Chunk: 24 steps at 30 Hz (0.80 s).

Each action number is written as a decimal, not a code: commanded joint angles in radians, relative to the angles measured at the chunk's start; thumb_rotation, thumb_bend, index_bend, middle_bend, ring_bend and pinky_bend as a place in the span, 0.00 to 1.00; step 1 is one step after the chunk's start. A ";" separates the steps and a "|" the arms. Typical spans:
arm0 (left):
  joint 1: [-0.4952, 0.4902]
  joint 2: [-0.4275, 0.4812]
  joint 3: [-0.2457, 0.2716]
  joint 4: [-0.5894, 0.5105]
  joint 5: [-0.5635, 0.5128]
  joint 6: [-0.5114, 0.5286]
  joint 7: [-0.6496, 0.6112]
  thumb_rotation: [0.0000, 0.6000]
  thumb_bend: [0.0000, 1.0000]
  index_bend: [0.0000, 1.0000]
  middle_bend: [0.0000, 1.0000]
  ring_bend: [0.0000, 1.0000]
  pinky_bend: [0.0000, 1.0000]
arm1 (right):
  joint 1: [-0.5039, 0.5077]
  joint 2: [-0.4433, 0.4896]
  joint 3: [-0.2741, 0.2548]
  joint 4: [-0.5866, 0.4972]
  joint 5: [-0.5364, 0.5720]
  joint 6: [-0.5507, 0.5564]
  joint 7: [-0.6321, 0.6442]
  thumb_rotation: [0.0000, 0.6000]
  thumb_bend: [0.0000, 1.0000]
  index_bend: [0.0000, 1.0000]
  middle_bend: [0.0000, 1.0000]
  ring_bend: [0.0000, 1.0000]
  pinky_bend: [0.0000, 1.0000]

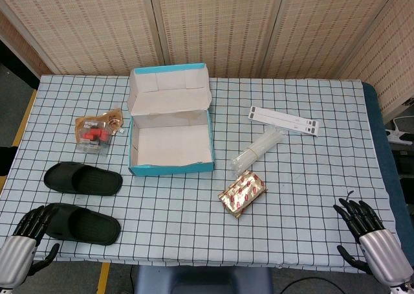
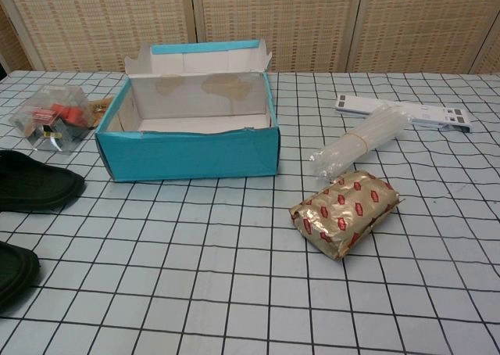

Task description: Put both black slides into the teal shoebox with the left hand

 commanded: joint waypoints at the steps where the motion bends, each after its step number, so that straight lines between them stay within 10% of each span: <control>1: -0.005 0.002 0.003 -0.004 0.002 -0.008 -0.005 1.00 0.40 0.00 0.00 0.00 0.09 | -0.002 0.004 -0.004 -0.001 -0.002 0.001 0.004 1.00 0.21 0.00 0.00 0.00 0.00; 24: -0.132 0.029 0.091 -0.119 0.029 -0.306 0.041 1.00 0.32 0.00 0.00 0.00 0.04 | -0.001 0.006 -0.001 -0.025 0.015 -0.022 -0.013 1.00 0.21 0.00 0.00 0.00 0.00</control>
